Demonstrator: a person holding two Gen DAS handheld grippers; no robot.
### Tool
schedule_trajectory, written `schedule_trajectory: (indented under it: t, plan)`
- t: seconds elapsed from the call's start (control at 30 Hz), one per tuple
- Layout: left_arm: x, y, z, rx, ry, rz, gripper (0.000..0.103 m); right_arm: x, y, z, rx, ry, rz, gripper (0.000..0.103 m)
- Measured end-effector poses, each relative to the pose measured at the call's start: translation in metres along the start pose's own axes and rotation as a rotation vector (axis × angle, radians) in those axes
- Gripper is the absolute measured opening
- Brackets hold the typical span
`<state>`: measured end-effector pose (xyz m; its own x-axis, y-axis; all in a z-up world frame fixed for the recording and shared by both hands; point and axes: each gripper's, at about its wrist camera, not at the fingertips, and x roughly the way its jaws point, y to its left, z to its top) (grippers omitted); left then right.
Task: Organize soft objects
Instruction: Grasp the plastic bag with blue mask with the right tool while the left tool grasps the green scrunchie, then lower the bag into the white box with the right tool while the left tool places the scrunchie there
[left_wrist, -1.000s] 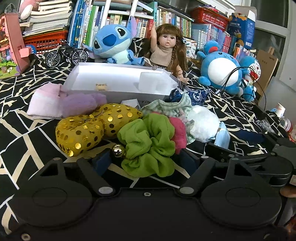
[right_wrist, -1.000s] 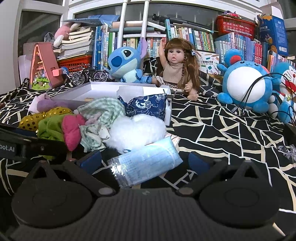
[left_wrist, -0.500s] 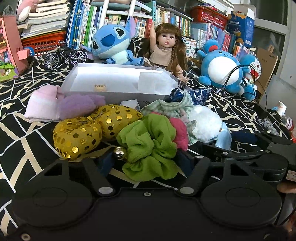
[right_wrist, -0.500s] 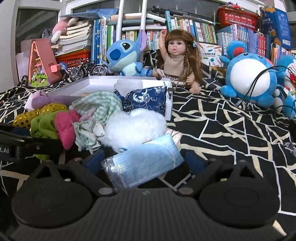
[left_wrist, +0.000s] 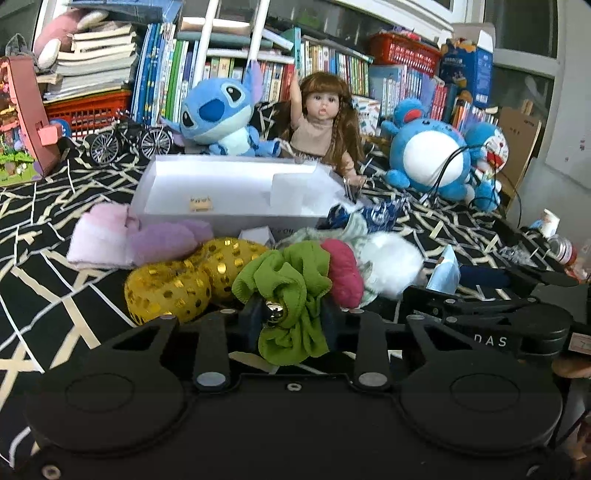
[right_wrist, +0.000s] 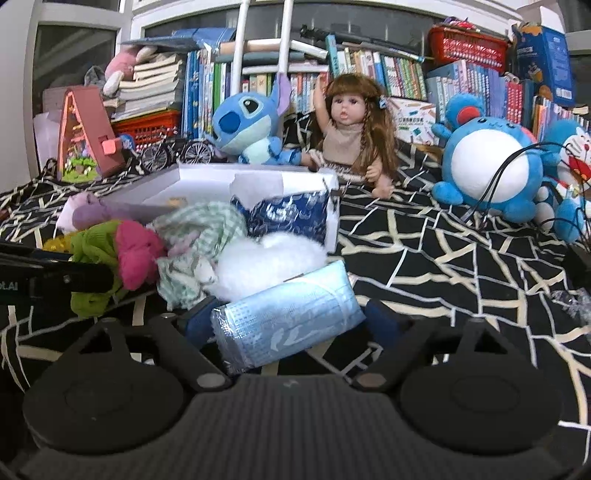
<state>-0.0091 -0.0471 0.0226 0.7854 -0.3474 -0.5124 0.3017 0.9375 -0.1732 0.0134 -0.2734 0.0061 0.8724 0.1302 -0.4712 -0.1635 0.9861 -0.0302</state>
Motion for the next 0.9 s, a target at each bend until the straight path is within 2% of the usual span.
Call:
schedule_trajectory:
  t: [0.13, 0.4, 0.57, 0.73, 0.9]
  plan:
    - [-0.013, 0.002, 0.012, -0.008, -0.024, -0.033, 0.03, -0.005, -0.003, 0.012, 0.024, -0.017, -0.006, 0.086]
    - [-0.018, 0.027, 0.058, -0.057, -0.049, -0.064, 0.03, -0.005, -0.012, 0.049, 0.096, -0.02, 0.011, 0.086]
    - [-0.007, 0.047, 0.095, -0.09, -0.061, -0.042, 0.03, 0.007, -0.018, 0.083, 0.149, -0.005, 0.025, 0.086]
    - [0.015, 0.063, 0.125, -0.124, -0.058, -0.012, 0.03, 0.031, -0.023, 0.117, 0.216, 0.037, 0.054, 0.086]
    - [0.047, 0.081, 0.143, -0.182, 0.019, -0.024, 0.03, 0.068, -0.019, 0.142, 0.257, 0.144, 0.094, 0.086]
